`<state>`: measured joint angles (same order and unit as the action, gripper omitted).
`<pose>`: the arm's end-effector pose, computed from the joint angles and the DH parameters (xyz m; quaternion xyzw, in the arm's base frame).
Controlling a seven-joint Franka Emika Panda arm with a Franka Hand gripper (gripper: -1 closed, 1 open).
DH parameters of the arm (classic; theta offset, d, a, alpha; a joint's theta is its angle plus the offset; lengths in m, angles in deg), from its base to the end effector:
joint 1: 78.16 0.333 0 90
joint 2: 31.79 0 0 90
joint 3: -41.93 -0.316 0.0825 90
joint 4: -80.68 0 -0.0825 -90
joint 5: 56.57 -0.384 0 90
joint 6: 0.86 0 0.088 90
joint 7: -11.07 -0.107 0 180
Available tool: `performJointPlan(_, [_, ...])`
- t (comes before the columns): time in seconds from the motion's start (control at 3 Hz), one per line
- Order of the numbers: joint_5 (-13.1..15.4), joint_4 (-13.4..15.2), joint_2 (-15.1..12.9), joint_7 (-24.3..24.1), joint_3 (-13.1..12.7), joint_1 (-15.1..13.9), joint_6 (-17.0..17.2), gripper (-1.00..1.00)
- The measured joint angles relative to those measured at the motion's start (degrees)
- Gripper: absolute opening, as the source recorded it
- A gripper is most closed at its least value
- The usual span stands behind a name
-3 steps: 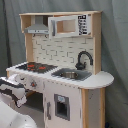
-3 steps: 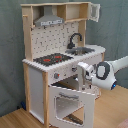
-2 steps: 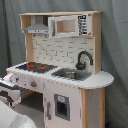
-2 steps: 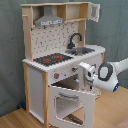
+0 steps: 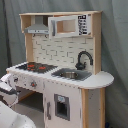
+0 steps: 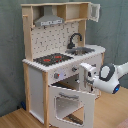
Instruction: Play with the kitchen
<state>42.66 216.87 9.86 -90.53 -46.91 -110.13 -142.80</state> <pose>0.2733 0.4227 0.3344 0.6028 0.3422 0.6566 0.2974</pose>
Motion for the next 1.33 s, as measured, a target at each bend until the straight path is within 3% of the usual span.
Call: performJointPlan(1.33, [-17.3,2.1,-0.1,16.4,-0.1,4.5,4.4,1.00])
